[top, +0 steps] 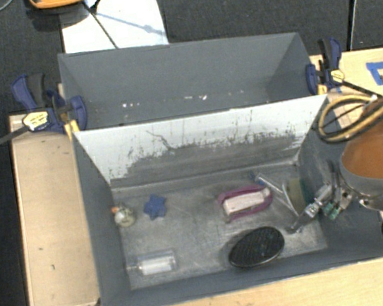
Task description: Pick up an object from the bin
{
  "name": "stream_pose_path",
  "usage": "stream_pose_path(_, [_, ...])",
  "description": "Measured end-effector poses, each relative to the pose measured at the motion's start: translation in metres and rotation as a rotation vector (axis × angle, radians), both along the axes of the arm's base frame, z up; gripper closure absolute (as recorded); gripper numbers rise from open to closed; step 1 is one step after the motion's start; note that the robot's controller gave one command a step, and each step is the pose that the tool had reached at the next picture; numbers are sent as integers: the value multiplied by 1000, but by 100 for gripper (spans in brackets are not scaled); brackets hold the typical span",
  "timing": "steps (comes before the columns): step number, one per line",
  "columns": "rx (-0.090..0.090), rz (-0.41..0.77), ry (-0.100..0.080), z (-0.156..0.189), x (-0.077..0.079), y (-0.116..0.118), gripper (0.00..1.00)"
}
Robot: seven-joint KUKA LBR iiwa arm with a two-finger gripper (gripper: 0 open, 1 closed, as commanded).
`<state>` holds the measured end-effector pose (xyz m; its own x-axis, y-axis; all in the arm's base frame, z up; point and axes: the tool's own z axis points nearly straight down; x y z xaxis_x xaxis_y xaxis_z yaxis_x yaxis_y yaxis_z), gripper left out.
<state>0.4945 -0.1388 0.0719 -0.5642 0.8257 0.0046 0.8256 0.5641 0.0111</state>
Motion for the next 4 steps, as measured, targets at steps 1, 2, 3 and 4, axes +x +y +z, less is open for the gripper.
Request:
stream_pose_path(1, [-6,11,4,1,1,3,0])
stream_pose_path(2, [-1,18,3,3,3,6,100])
stream_pose_path(3, [-11,32,3,7,3,7,100])
stream_pose_path(4, [-13,41,-2,93,5,6,100])
